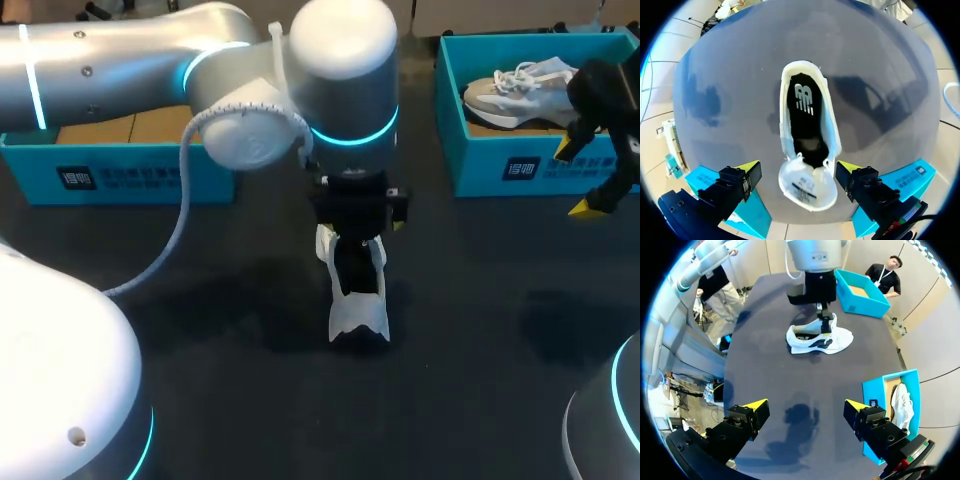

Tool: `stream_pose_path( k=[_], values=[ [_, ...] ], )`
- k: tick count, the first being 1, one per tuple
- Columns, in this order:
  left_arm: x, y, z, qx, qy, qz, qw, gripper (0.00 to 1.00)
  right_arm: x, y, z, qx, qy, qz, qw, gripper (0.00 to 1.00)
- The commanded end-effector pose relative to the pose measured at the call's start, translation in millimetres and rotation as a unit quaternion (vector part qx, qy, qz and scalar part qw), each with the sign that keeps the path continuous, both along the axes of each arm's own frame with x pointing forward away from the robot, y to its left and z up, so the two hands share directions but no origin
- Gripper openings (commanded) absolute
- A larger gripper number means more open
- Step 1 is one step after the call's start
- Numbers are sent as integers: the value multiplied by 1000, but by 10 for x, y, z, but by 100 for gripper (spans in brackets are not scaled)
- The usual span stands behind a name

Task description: Take the shoe out of the shoebox, open the shoe tongue, remove and reinsert the insole, then place the shoe into the shoebox

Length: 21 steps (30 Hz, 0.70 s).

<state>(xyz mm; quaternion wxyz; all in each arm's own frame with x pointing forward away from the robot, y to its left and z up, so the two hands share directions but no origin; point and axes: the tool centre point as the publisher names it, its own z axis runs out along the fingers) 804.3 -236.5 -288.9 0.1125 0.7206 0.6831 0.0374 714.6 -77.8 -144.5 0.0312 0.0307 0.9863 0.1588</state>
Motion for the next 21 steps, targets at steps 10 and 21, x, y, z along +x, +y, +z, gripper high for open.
stream_pose_path(
  k=[10, 21],
  values=[
    [317, 55, 393, -7, -31, 10, 999, 100, 14, 10, -5, -1, 1, 0, 1000, 100],
    [661, -81, 247, 5, -33, 8, 999, 60, 14, 10, -5, -1, 1, 0, 1000, 100]
  ],
)
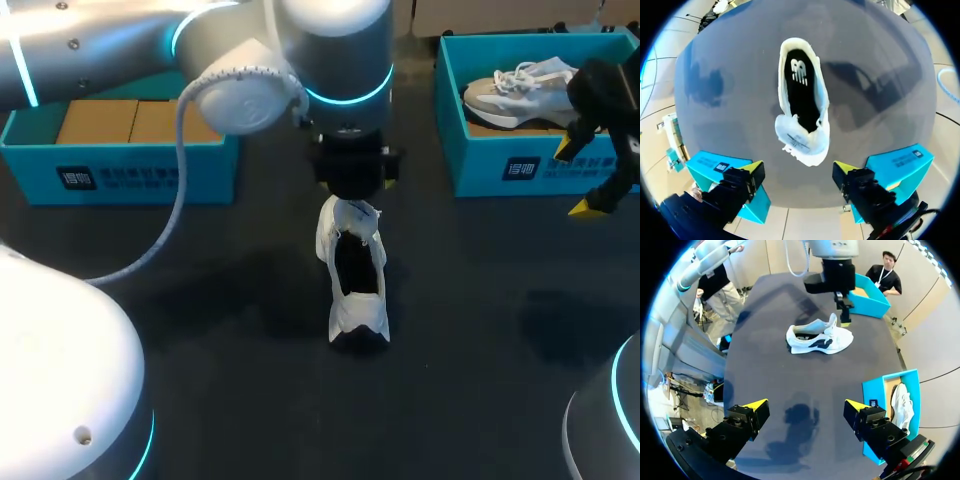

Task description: Take the shoe out of the shoebox, open the shoe tongue, remove and reinsert the insole, then place the shoe into the shoebox

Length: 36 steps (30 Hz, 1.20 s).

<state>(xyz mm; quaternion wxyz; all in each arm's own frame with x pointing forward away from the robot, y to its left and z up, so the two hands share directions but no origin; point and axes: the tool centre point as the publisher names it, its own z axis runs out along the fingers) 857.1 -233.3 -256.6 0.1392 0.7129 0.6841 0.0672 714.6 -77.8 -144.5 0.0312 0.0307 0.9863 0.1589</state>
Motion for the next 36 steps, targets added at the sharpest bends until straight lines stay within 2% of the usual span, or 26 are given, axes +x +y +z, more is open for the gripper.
stream_pose_path(
  k=[1, 3, 7, 10, 22, 28, 36],
  values=[
    [148, -121, -90, 7, 10, -3, 1000, 49, 14, 10, -5, -1, 1, 0, 1000, 100],
    [152, -130, -122, 11, 12, -9, 1000, 38, 14, 10, -5, -1, 1, 0, 1000, 100],
    [144, -126, -195, 23, 22, -14, 999, 38, 14, 10, -5, -1, 1, 0, 1000, 100],
    [131, -106, -255, 29, 30, -20, 999, 32, 14, 10, -5, -1, 1, 0, 1000, 100],
    [-68, 106, -504, 51, 57, -33, 997, 34, 14, 10, -5, -1, 1, 0, 1000, 100],
    [-154, 133, -639, 58, 69, -34, 995, 34, 14, 10, -5, -1, 1, 0, 1000, 100],
    [-339, 154, -645, 43, 76, -40, 995, 33, 14, 10, -5, -1, 1, 0, 1000, 100]
  ],
)
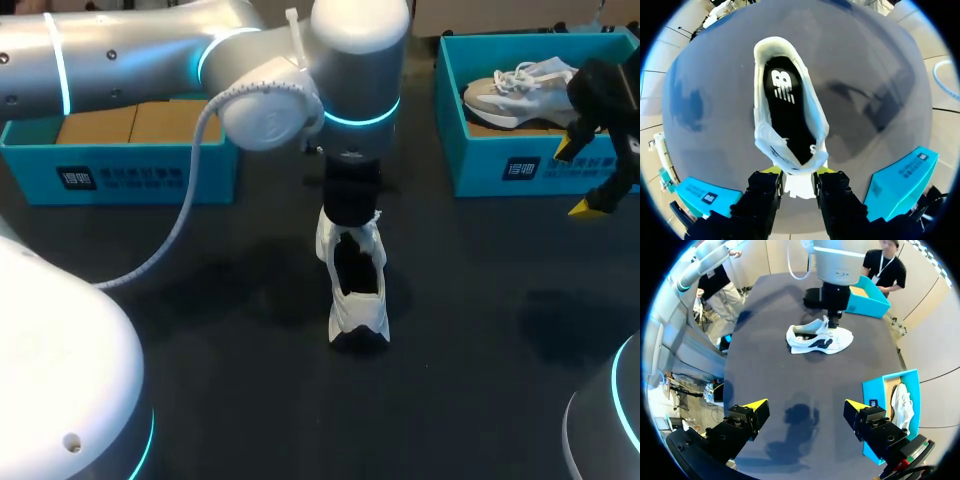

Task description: Take the shoe out of the shoebox, open the shoe tongue, remove and reinsert the insole, then place the shoe into the shoebox

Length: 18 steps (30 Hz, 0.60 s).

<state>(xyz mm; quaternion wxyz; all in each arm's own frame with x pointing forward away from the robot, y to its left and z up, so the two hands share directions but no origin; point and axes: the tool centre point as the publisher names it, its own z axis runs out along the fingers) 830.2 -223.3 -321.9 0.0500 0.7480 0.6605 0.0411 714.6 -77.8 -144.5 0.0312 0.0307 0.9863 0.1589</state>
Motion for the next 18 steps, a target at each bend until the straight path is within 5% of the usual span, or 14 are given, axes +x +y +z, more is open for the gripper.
stream_pose_path(
  k=[1, 7, 18],
  values=[
    [-77, 54, 9, -11, -2, -1, 1000, 32, 14, 10, -5, -1, 1, 0, 1000, 100],
    [-84, 37, 42, -16, -8, -1, 1000, 33, 14, 10, -5, -1, 1, 0, 1000, 100],
    [-420, 113, 34, -10, 3, -16, 1000, 35, 14, 10, -5, -1, 1, 0, 1000, 100]
  ],
)
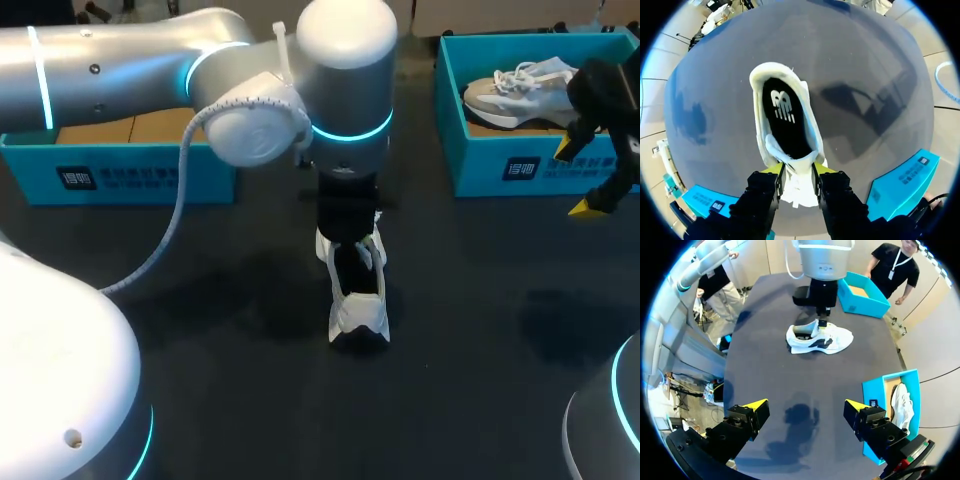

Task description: Take the shoe out of the shoebox, open the shoe tongue, remove and reinsert the insole, then place the shoe into the shoebox

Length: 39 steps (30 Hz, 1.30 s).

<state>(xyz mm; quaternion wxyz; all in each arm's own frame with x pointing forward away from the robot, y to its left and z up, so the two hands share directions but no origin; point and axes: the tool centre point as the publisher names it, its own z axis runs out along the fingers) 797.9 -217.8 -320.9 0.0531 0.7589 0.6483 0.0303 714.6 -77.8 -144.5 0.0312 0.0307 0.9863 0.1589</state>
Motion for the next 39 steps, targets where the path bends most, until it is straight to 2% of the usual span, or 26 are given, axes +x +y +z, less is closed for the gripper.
stream_pose_path(
  k=[1, 6, 9, 14, 17, 23, 25, 29, 32, 34, 39],
  values=[
    [-125, 69, 23, -1, -2, 2, 1000, 36, 14, 10, -5, -1, 1, 0, 1000, 100],
    [-247, 120, -55, 3, 4, 11, 1000, 36, 14, 10, -5, -1, 1, 0, 1000, 100],
    [-283, 134, -12, 5, 6, 14, 1000, 35, 14, 10, -5, -1, 1, 0, 1000, 100],
    [-225, 99, 182, -16, 1, 41, 999, 35, 14, 10, -5, -1, 1, 0, 1000, 100],
    [-148, 46, 204, -23, 1, 51, 998, 35, 14, 10, -5, -1, 1, 0, 1000, 100],
    [-51, -37, 91, -20, -6, 55, 998, 30, 14, 10, -5, -1, 1, 0, 1000, 100],
    [-71, -41, 46, -19, -3, 54, 998, 27, 14, 10, -5, -1, 1, 0, 1000, 100],
    [-92, -24, -82, -11, 2, 57, 998, 27, 14, 10, -5, -1, 1, 0, 1000, 100],
    [-149, 9, -143, -6, 6, 57, 998, 20, 14, 10, -5, -1, 1, 0, 1000, 100],
    [-188, 32, -162, -4, 8, 57, 998, 16, 14, 10, -5, -1, 1, 0, 1000, 100],
    [-252, 67, -141, -4, 21, 79, 997, 13, 14, 10, -5, -1, 1, 0, 1000, 100]
  ],
)
